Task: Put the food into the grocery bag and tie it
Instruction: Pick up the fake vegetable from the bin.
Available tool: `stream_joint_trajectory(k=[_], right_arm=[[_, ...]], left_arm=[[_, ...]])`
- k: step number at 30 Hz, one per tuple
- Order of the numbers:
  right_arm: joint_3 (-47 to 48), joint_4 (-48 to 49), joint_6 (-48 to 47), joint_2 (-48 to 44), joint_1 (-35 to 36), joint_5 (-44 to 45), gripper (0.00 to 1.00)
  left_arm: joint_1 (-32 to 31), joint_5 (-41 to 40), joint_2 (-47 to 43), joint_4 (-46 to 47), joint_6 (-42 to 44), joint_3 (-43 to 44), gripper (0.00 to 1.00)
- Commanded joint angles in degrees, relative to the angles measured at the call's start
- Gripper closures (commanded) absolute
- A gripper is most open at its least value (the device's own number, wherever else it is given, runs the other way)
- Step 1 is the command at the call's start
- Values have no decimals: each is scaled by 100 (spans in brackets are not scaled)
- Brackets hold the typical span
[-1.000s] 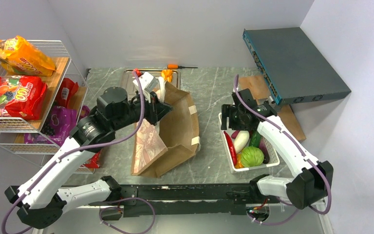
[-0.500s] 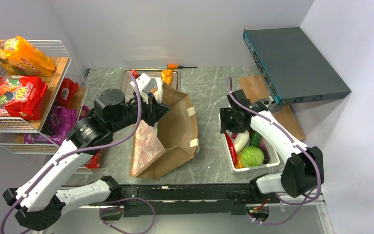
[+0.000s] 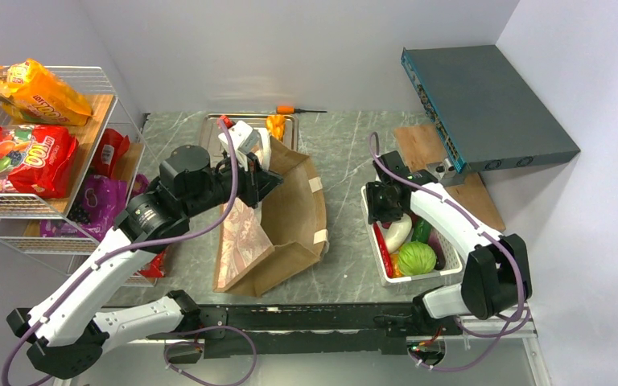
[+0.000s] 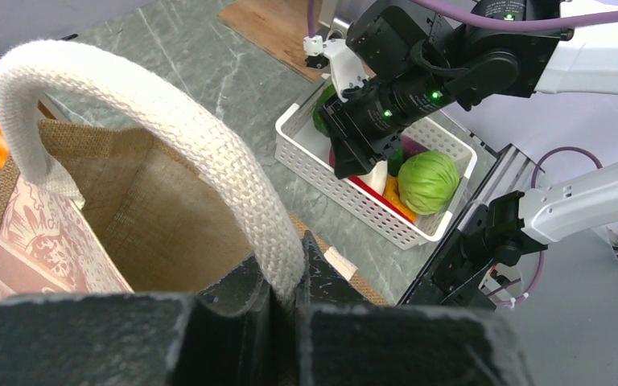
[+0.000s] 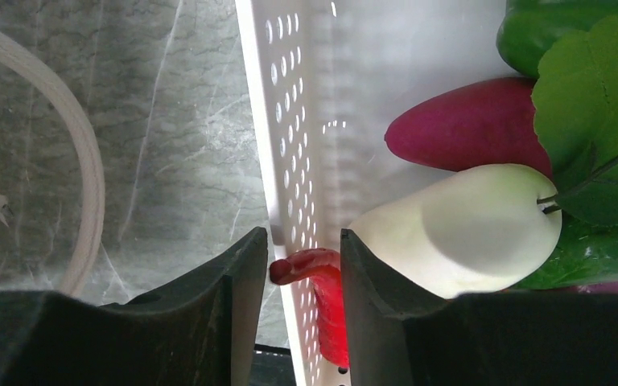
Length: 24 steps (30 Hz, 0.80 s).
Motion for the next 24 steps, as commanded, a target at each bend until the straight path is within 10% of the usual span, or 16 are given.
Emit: stream_joint_trajectory(k=[1, 24], right_arm=[[104, 199, -172, 3, -18, 23, 58], [211, -194, -398, -282, -23, 97, 95]], left_arm=[[16, -45, -37, 359, 96, 140, 100], [9, -57, -76, 353, 81, 114, 100]])
